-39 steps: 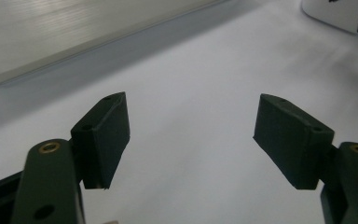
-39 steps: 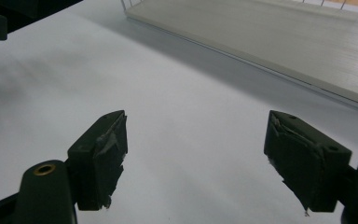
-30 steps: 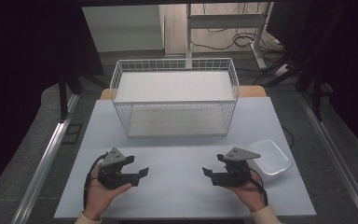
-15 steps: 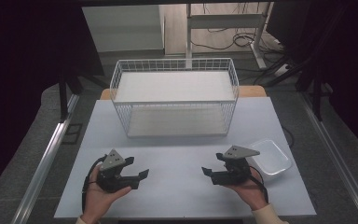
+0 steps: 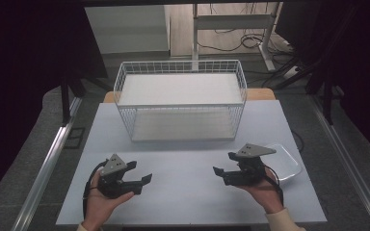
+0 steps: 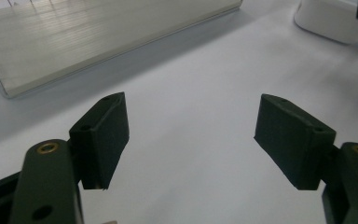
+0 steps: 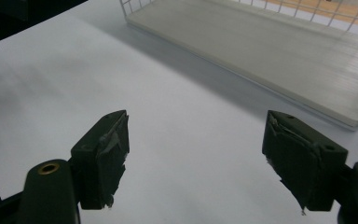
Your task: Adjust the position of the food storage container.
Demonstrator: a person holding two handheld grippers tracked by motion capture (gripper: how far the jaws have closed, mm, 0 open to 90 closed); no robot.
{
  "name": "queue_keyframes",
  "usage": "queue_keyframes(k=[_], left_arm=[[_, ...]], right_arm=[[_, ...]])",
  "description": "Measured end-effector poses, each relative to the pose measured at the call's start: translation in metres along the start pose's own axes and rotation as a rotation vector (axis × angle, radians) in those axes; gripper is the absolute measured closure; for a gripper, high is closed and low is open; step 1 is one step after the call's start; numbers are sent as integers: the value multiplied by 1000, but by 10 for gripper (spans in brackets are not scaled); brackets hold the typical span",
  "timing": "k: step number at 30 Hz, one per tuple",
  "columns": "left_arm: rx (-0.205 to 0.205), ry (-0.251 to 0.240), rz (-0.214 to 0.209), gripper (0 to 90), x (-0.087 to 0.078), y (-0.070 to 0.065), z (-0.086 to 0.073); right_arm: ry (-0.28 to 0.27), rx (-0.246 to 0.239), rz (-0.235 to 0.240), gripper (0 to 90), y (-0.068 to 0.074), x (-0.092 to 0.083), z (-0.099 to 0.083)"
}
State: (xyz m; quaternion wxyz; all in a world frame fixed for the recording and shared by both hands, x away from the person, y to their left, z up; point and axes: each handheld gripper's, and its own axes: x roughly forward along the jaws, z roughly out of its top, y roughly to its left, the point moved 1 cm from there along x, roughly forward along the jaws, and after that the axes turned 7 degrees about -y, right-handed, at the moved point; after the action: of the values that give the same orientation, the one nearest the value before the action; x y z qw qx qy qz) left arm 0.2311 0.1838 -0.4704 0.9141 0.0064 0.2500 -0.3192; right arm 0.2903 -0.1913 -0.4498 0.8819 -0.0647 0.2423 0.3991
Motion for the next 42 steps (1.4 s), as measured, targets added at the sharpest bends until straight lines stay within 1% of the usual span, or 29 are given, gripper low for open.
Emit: queue_keyframes(k=[1, 2, 3, 5, 6, 8, 11, 13, 15, 17, 18, 19, 21, 23, 25, 26, 28, 29, 33, 35, 36, 37, 38, 39, 40, 42], left_arm=[[0, 3, 1, 254, 1, 0, 0], [0, 3, 1, 254, 1, 0, 0], [2, 8, 3, 252, 2, 1, -1], [0, 9, 4, 251, 3, 1, -1], [0, 9, 4, 251, 3, 1, -1], [-3, 14, 3, 248, 4, 0, -2], [-6, 20, 6, 246, 4, 1, -2], [-5, 24, 11, 246, 5, 2, -3], [-7, 31, 13, 246, 6, 2, -4], [-9, 37, 15, 246, 6, 3, -4], [-9, 37, 15, 246, 6, 3, -4], [-14, 40, 18, 245, 7, 4, -4], [-24, 41, 18, 245, 8, 4, -4], [-36, 41, 10, 243, 8, 5, -4], [-35, 42, 16, 244, 8, 5, -4], [-34, 43, 20, 244, 8, 5, -4], [-34, 42, 21, 244, 7, 5, -4], [-35, 41, 22, 244, 7, 6, -4], [-37, 37, 22, 244, 6, 7, -4], [-37, 37, 23, 243, 6, 7, -4], [-36, 37, 27, 243, 6, 7, -5], [-35, 38, 29, 243, 6, 7, -5], [-35, 38, 29, 243, 6, 7, -5], [-36, 37, 30, 243, 6, 8, -5], [-36, 37, 31, 243, 6, 8, -5], [-36, 38, 31, 243, 7, 8, -5]], right_arm=[[-4, 4, -12, 229, -5, -6, 3], [-4, 4, -12, 229, -5, -6, 3], [-14, 7, -22, 238, -10, -11, 6], [-20, 15, -23, 252, -15, -16, 9], [-20, 15, -23, 252, -15, -16, 9], [-37, 36, -33, 253, -22, -25, 13], [-45, 41, -44, 253, -25, -28, 14], [-51, 46, -61, 254, -30, -34, 15], [-62, 68, -87, 261, -38, -42, 16], [-71, 79, -104, 263, -43, -46, 17], [-71, 79, -104, 263, -43, -46, 17], [-82, 91, -123, 270, -49, -53, 18], [-88, 96, -132, 276, -54, -57, 18], [-98, 107, -130, 286, -61, -64, 18], [-97, 110, -144, 290, -66, -68, 16], [-97, 110, -144, 290, -66, -68, 16], [-93, 116, -180, 304, -74, -73, 13], [-88, 125, -200, 319, -81, -77, 10], [-77, 144, -230, 366, -94, -82, 3], [-73, 148, -237, 379, -96, -83, 1], [-63, 158, -251, 415, -102, -85, -2], [-61, 162, -255, 436, -104, -87, -3], [-61, 162, -255, 436, -104, -87, -3], [-50, 163, -269, 494, -109, -90, -6], [-45, 163, -275, 510, -111, -92, -6], [-31, 159, -306, 564, -115, -95, -8]])
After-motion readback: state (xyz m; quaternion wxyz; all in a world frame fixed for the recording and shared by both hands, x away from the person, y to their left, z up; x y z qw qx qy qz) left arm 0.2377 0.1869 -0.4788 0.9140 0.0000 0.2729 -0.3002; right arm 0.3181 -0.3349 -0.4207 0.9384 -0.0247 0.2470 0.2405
